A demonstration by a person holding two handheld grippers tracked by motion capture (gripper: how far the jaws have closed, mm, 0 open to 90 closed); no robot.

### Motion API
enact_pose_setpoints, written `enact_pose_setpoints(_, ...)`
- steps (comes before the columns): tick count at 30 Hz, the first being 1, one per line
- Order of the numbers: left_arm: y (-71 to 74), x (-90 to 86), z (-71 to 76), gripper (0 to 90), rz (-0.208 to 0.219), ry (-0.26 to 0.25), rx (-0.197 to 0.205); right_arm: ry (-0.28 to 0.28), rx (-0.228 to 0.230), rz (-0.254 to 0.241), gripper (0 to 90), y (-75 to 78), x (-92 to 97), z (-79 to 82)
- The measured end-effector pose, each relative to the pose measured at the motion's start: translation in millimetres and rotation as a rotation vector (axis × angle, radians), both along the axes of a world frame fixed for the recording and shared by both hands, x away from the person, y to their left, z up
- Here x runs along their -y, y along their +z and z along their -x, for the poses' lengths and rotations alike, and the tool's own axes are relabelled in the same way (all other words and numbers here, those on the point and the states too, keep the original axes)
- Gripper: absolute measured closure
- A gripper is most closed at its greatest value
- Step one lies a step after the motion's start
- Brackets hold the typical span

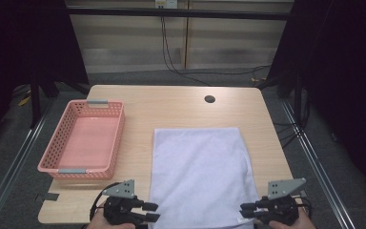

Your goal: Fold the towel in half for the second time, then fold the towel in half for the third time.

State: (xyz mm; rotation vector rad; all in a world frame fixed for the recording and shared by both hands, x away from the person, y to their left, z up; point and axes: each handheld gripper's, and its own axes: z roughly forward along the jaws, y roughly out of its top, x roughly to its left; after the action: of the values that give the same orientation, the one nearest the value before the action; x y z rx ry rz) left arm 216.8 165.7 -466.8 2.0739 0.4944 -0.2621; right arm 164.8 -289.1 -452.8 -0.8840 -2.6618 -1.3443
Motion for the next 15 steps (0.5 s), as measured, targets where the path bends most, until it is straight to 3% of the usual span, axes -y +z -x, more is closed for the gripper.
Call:
enact_pose_setpoints(3, -2.9, 10.8, -25.9, 61.6, -0.029, 0.099, -0.003, -0.085, 0.024, -0.011, 72.5, -0.2, 5.0, -22.7)
enact_pose_setpoints(4, -4.8, 16.7, -36.0, 63.2, -0.031, 0.099, -0.018, -0.112, 0.032, -0.011, 71.1, -1.1, 6.4, -32.9)
enact_pose_setpoints(7, -7.9, 35.0, -63.0, 62.3, -0.093, 0.125, 0.024, -0.15, 0.037, 0.01, 71.0, -5.2, 8.8, -66.8)
enact_pose_setpoints(11, -17.0, 49.9, -96.7, 62.4, -0.123, 0.202, 0.032, -0.228, 0.048, 0.046, 65.9, -16.8, 6.6, -111.7)
enact_pose_setpoints(15, -31.8, 51.8, -114.7, 62.7, -0.178, 0.256, 0.033, -0.266, 0.034, 0.101, 63.7, -33.1, 0.7, -139.9)
